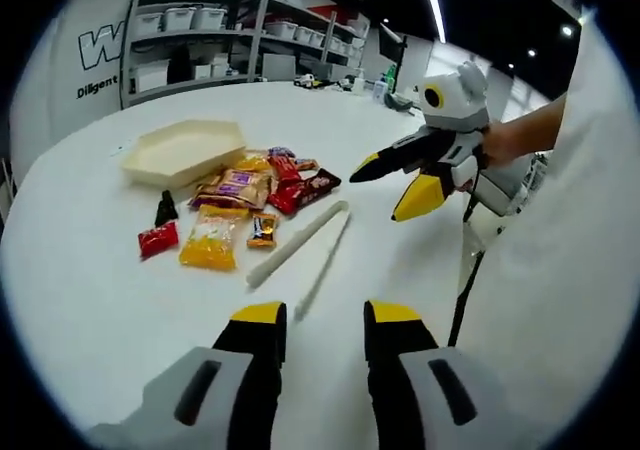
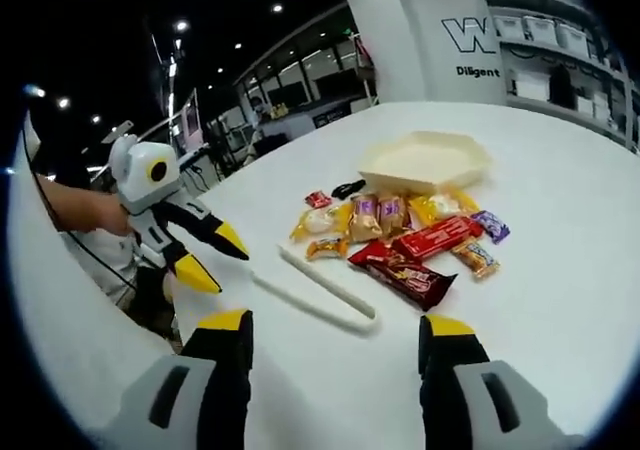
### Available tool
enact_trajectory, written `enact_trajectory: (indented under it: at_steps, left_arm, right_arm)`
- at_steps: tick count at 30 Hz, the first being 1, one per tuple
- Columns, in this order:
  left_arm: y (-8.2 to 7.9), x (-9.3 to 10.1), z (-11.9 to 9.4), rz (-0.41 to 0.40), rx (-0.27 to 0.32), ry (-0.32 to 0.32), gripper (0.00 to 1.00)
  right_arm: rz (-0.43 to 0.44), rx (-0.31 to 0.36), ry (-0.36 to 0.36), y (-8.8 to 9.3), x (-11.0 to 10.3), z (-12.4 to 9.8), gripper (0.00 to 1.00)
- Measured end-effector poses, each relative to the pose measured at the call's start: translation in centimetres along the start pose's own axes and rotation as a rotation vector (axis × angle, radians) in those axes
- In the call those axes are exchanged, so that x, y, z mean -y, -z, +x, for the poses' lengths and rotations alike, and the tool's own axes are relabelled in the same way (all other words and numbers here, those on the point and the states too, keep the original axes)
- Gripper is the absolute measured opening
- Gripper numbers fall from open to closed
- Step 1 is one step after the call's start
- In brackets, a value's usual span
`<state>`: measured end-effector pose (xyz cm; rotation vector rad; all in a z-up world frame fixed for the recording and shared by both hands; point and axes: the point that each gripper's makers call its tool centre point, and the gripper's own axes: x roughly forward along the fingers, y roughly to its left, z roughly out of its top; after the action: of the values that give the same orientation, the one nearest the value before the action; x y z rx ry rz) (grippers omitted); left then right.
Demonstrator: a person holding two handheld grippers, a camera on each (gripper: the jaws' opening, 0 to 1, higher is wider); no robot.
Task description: Place the target food into the container with the food tongs after gripping and lifting it, then release it inside without dropping or visibly crushing the food.
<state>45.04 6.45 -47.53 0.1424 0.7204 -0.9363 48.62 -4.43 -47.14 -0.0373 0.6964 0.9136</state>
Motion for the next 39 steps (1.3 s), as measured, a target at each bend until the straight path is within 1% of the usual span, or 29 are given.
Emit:
enact_trajectory:
  at_steps: [3, 7, 9, 12, 16, 20, 22, 23, 26, 30, 31, 32, 33, 35, 37, 38, 39]
  left_arm:
    - [0.0, 0.0, 0.2, 0.033, -0.020, 0.005, 0.29]
    - [-0.1, 0.0, 0.6, 0.024, -0.019, 0.011, 0.29]
    - [-0.1, 0.0, 0.9, 0.044, -0.028, 0.015, 0.28]
    - [0.1, -0.2, 1.4, 0.047, -0.055, 0.013, 0.28]
    - [0.0, -0.2, 1.8, 0.058, -0.065, 0.022, 0.26]
    - [-0.1, -0.1, 2.1, 0.080, -0.080, 0.024, 0.25]
    - [0.0, -0.2, 2.2, 0.079, -0.086, 0.024, 0.26]
    - [0.1, -0.3, 2.3, 0.077, -0.098, 0.024, 0.27]
    - [0.2, -0.5, 2.5, 0.090, -0.106, 0.032, 0.26]
    - [0.0, -0.6, 3.0, 0.098, -0.116, 0.043, 0.23]
    - [0.1, -0.6, 3.2, 0.098, -0.133, 0.046, 0.23]
    - [-0.3, -0.7, 3.4, 0.125, -0.111, 0.052, 0.22]
    - [-0.1, -0.7, 3.4, 0.108, -0.126, 0.043, 0.21]
    - [-0.3, -0.8, 3.6, 0.104, -0.123, 0.044, 0.20]
    - [-0.5, -0.7, 3.7, 0.144, -0.118, 0.053, 0.13]
    - [-0.5, -0.6, 3.8, 0.149, -0.123, 0.056, 0.10]
    - [-0.4, -0.6, 3.8, 0.151, -0.124, 0.059, 0.09]
  right_arm:
    - [-0.023, -0.005, -0.004, 0.0, 0.0, 0.1, 0.59]
    - [-0.038, -0.008, -0.011, 0.1, 0.0, 0.2, 0.55]
    - [-0.056, -0.014, -0.014, 0.1, 0.0, 0.3, 0.51]
    - [-0.098, -0.020, -0.019, 0.2, 0.0, 0.5, 0.46]
    - [-0.095, -0.021, -0.023, 0.2, 0.0, 0.8, 0.46]
    - [-0.100, -0.026, -0.028, 0.3, -0.2, 1.2, 0.44]
    - [-0.094, -0.025, -0.031, 0.2, -0.2, 1.4, 0.44]
    - [-0.094, -0.019, -0.034, 0.1, -0.2, 1.5, 0.43]
    - [-0.103, -0.022, -0.035, 0.0, 0.0, 1.7, 0.40]
    - [-0.105, -0.031, -0.034, 0.1, 0.2, 1.7, 0.40]
    - [-0.094, -0.027, -0.032, 0.1, 0.3, 1.7, 0.41]
    - [-0.084, -0.022, -0.031, 0.0, 0.4, 1.7, 0.41]
    - [-0.076, -0.019, -0.030, -0.1, 0.4, 1.7, 0.40]
    - [-0.064, -0.017, -0.025, -0.1, 0.6, 1.6, 0.40]
    - [-0.055, -0.015, -0.023, -0.1, 0.7, 1.5, 0.40]
    - [-0.050, -0.015, -0.023, -0.1, 0.7, 1.5, 0.40]
    - [-0.050, -0.017, -0.023, 0.0, 0.8, 1.5, 0.40]
